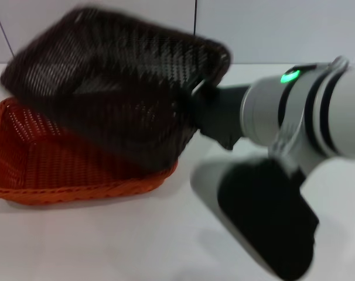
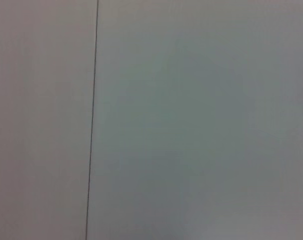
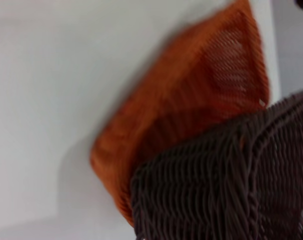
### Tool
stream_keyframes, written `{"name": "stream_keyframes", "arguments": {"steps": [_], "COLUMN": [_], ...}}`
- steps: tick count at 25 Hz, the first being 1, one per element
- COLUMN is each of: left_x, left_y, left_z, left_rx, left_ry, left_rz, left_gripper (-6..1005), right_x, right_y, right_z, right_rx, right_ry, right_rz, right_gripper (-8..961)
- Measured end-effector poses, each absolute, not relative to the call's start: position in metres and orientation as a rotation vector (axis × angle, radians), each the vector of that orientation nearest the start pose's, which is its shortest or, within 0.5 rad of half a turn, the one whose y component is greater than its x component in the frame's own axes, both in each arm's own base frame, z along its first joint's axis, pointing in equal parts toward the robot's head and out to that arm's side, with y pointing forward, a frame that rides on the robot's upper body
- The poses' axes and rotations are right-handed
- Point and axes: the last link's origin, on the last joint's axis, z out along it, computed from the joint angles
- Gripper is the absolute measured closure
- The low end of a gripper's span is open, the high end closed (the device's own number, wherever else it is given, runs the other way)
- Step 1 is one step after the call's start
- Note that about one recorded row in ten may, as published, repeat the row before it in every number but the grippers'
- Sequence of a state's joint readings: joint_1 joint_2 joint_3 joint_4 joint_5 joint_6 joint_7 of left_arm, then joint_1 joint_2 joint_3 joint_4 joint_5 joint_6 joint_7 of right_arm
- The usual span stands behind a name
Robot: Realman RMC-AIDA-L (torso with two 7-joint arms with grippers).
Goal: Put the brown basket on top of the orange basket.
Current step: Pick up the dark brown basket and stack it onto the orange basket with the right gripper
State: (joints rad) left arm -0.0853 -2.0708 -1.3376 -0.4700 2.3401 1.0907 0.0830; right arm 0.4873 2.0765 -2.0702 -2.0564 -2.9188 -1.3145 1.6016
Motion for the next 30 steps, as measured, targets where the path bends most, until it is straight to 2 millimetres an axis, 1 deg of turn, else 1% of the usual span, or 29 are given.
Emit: {"name": "stream_keyframes", "arguments": {"steps": [1,3,5,8,15,19,20,23,25,30], "left_x": [-0.406,-0.405,-0.405,-0.405,-0.403,-0.402,-0.402,-0.401,-0.401,-0.402], "left_y": [0.256,0.257,0.257,0.257,0.260,0.260,0.260,0.260,0.260,0.259], "left_z": [0.056,0.056,0.056,0.056,0.054,0.053,0.053,0.051,0.051,0.050], "left_rx": [-1.065,-1.065,-1.064,-1.064,-1.078,-1.082,-1.082,-1.089,-1.090,-1.089], "left_ry": [-0.662,-0.662,-0.661,-0.661,-0.661,-0.661,-0.661,-0.660,-0.661,-0.666], "left_rz": [-0.496,-0.497,-0.498,-0.499,-0.503,-0.505,-0.505,-0.506,-0.505,-0.504], "left_gripper": [226,226,226,226,226,226,226,226,226,226], "right_x": [0.024,0.031,0.033,0.033,0.037,0.036,0.037,0.038,0.040,0.044], "right_y": [0.276,0.270,0.266,0.267,0.276,0.279,0.283,0.288,0.293,0.297], "right_z": [-0.028,-0.033,-0.038,-0.037,-0.034,-0.034,-0.034,-0.034,-0.036,-0.037], "right_rx": [-2.109,-2.080,-2.032,-2.013,-1.950,-1.936,-1.918,-1.903,-1.903,-1.919], "right_ry": [-1.542,-1.612,-1.664,-1.659,-1.646,-1.649,-1.650,-1.646,-1.630,-1.589], "right_rz": [-0.652,-0.649,-0.612,-0.595,-0.580,-0.575,-0.579,-0.577,-0.572,-0.565], "right_gripper": [762,762,762,762,761,761,761,761,761,760]}}
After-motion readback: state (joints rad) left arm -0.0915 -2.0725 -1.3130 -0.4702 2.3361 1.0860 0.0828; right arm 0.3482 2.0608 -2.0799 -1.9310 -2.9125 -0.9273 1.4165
